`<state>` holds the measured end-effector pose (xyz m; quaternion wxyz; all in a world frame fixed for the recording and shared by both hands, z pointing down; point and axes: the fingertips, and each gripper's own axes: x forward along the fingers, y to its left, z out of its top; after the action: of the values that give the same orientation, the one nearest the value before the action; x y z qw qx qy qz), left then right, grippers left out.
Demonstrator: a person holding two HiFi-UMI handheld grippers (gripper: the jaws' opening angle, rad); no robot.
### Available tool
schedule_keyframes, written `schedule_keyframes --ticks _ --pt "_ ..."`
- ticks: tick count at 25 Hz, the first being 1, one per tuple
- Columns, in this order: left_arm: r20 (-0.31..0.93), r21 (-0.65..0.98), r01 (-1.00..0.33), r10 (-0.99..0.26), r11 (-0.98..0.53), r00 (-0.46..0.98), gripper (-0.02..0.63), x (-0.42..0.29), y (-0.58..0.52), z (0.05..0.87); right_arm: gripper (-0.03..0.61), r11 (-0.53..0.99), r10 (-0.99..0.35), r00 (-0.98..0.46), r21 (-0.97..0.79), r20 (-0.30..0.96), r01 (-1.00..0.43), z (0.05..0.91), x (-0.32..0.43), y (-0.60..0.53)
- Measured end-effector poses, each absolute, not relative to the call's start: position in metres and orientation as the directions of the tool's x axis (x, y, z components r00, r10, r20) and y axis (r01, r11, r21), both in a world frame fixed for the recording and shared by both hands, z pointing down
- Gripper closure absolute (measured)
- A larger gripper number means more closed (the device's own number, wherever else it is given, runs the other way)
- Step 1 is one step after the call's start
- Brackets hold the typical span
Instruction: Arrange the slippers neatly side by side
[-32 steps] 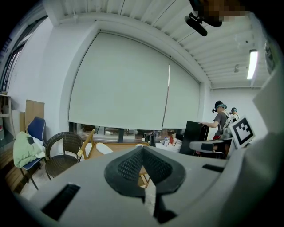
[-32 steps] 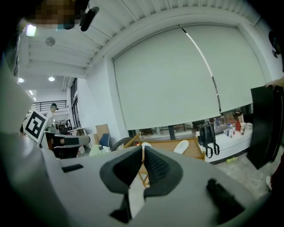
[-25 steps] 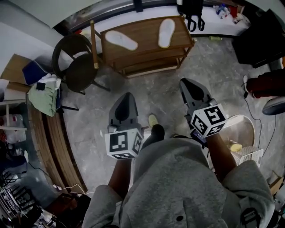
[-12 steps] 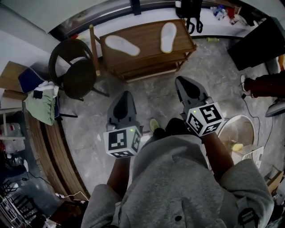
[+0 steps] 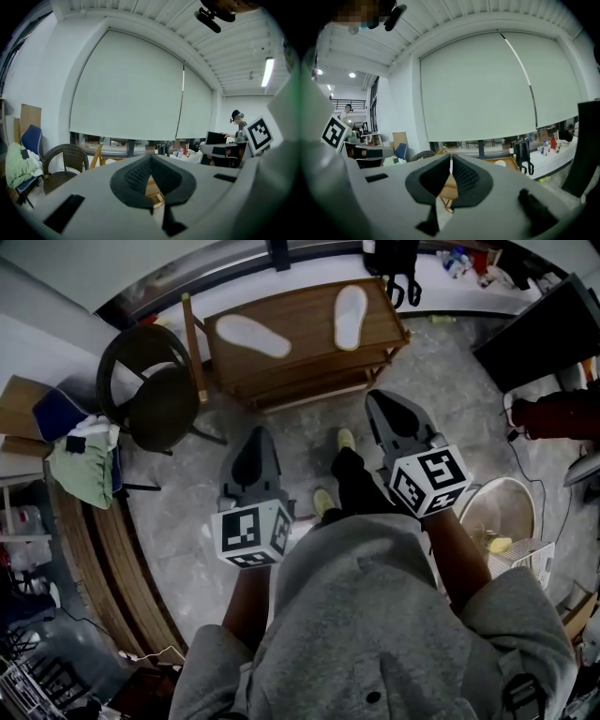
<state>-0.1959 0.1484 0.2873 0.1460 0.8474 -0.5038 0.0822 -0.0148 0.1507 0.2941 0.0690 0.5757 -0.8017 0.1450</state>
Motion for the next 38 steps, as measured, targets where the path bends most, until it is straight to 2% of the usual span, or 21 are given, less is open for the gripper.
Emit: schedule_keyframes --ticks 10,24,38 --pt "0.285 0.168 -0.878 -0.830 -0.449 0.479 0.598 -0.183 0.115 0.289 0.548 0.262 -0.911 -0.292 -0.139 0.290 -0.955 0.300 0.017 0.116" --pt "0.321 0.168 -0.895 -0.835 -0.414 0.447 0.598 -0.155 0.014 0.303 0.548 0.276 -0.888 -0.313 -0.154 0.338 -0.949 0.327 0.055 0.006" --pt "0.406 0.173 -0.927 -0.833 -0.334 0.376 0.598 -0.116 -0.069 0.321 0.546 0.226 -0.841 -0.290 -0.191 0.457 -0.955 0.386 0.109 -0.087"
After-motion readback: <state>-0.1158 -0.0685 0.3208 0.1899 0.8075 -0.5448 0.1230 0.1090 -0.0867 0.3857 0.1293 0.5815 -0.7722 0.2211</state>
